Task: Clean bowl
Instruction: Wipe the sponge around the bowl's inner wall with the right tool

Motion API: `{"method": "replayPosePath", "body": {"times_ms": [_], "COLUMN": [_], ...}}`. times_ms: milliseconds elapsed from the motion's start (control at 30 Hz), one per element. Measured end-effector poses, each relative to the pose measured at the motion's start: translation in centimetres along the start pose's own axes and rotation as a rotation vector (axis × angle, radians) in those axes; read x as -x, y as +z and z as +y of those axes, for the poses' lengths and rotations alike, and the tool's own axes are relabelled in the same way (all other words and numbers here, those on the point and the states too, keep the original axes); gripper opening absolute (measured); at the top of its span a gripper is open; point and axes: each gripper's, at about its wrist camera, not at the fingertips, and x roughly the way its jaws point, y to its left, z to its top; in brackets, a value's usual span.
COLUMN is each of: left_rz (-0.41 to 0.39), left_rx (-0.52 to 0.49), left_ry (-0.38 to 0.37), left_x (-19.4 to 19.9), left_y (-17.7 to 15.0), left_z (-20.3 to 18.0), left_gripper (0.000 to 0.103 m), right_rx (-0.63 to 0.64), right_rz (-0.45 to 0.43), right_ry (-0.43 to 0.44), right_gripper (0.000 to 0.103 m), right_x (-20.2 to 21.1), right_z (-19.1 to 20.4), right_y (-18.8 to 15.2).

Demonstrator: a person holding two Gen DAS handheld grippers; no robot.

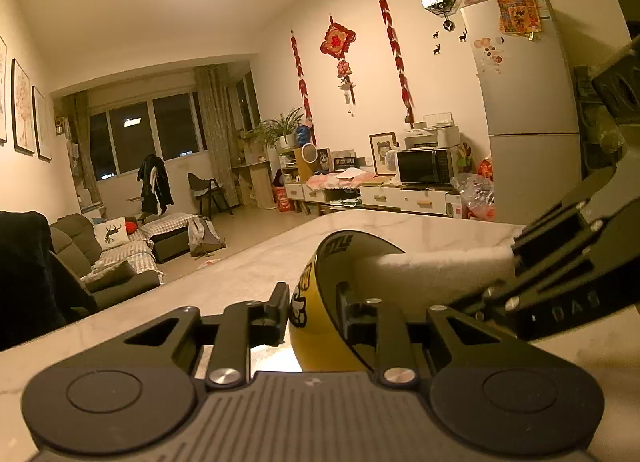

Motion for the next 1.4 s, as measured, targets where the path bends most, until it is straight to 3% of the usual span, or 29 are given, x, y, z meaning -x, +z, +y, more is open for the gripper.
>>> {"method": "replayPosePath", "body": {"times_ms": [333, 1000, 1400], "left_rz": [0.001, -0.017, -0.025], "left_rx": [0.0, -0.025, -0.038], "left_ry": [0.003, -0.001, -0.002], "left_x": [0.0, 0.3, 0.7], "left_y": [-0.1, -0.2, -0.7], "left_z": [0.0, -0.5, -0.6], "left_gripper": [0.025, 0.029, 0.029], "right_rx": [-0.002, 0.0, 0.076], "right_rz": [0.012, -0.033, -0.088], "right_ry": [0.067, 0.0, -0.021], "right_gripper": [0.019, 0.019, 0.018], "right_x": [-0.2, 0.4, 1.1], "right_z": [2.1, 0.0, 0.6], "right_y": [-0.2, 2.1, 3.7]}}
